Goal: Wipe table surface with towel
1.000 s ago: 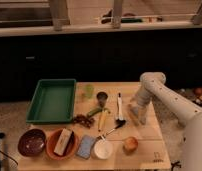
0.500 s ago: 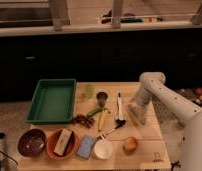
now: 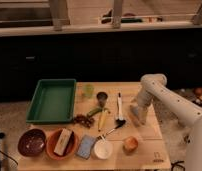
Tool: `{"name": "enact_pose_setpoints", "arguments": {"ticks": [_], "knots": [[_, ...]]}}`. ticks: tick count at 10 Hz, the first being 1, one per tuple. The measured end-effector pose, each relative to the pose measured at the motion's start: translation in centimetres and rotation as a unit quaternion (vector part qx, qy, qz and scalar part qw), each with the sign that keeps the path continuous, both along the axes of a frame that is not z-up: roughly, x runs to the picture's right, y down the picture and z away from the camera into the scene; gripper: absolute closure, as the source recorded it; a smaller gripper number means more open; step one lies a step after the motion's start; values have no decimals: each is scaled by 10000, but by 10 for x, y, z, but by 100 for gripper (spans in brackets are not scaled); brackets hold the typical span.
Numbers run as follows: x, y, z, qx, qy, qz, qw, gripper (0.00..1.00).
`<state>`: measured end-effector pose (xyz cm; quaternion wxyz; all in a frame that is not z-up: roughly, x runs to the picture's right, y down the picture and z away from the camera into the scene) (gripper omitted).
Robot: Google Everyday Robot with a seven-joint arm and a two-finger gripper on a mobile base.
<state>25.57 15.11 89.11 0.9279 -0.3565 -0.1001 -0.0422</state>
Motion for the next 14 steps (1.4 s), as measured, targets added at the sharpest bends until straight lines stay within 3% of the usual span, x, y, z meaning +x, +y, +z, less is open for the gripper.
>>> {"name": "enact_pose_setpoints", "arguments": {"ticks": [7,8,14], "knots": [[11,12,0,12,118,100,9999,20],[13,14,1,-5,141,107,9998,24],[17,16,4,-54,170,102,9998,80]]}}
